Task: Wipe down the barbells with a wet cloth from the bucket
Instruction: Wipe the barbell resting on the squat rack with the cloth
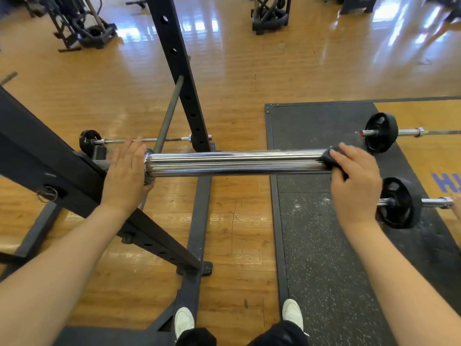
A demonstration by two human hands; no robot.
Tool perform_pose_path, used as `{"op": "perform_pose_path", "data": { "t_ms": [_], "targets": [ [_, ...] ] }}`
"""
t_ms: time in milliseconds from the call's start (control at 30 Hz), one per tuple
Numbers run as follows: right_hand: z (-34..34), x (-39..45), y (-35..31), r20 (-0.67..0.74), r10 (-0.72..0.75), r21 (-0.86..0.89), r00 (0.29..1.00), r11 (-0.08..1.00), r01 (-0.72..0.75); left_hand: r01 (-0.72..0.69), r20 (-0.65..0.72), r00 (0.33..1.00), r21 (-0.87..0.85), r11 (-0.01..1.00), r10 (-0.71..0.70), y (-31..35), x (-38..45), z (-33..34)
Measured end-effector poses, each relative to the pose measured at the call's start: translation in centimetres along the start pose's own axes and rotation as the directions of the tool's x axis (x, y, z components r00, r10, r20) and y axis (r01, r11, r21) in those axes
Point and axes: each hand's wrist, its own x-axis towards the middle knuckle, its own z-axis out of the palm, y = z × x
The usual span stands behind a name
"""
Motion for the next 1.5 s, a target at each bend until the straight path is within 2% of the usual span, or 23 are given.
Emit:
{"op": "perform_pose_path", "data": {
  "t_ms": [167,333,400,533,700,900,1067,1233,1333,1500],
  "targets": [
    [0.1,-2.4,-0.3,-0.075,-0.002,0.027,0.997,1.0,0.004,0.023,0.057,0.998,-0.083,0.996,-0.018,-0.4,0.5,-0.3],
    [0.6,-0.1,-0.5,-0.058,0.001,0.015,0.998,1.0,0.0,-0.031,0.335,0.941,-0.079,0.996,0.056,-1.6,3.3,-2.2],
    [0.3,-0.8,0.1,-0.044,-0.022,0.013,0.999,1.0,0.022,-0.045,0.321,0.946,-0.025,0.999,0.05,-1.4,3.0,-2.5],
    [0.1,-1.2,0.6,-0.034,-0.061,0.018,0.998,0.998,0.061,-0.059,0.128,0.991,0.113,0.992,0.044,-0.1,-0.2,-1.8],
    [0.2,-0.6,-0.3,-0.002,-0.014,0.034,1.0,0.999,0.015,0.006,0.1,0.995,0.136,0.991,-0.019,0.4,-0.1,-1.0],
    [-0.7,-1.5,-0.1,0.046,-0.052,0.011,0.998,0.999,0.051,-0.01,0.189,0.982,0.033,0.999,0.003,0.0,1.4,-1.6],
    [-0.3,0.7,-0.3,0.046,-0.023,0.018,0.999,1.0,0.022,0.018,0.398,0.917,-0.092,0.996,0.02,-0.1,3.5,-3.6],
    [-1.0,-3.1,0.1,-0.026,-0.015,0.021,1.0,1.0,0.016,0.043,0.395,0.918,-0.114,0.993,0.006,0.1,3.4,-3.8],
    [-0.5,-1.3,0.1,-0.071,-0.017,0.027,0.997,0.999,0.019,0.032,0.412,0.911,-0.101,0.994,0.012,0.3,3.4,-4.1],
    [-0.2,-2.0,0.3,-0.051,-0.029,0.026,0.998,0.999,0.03,0.041,0.401,0.916,-0.098,0.994,0.002,0.2,3.3,-4.0]
  ]
}}
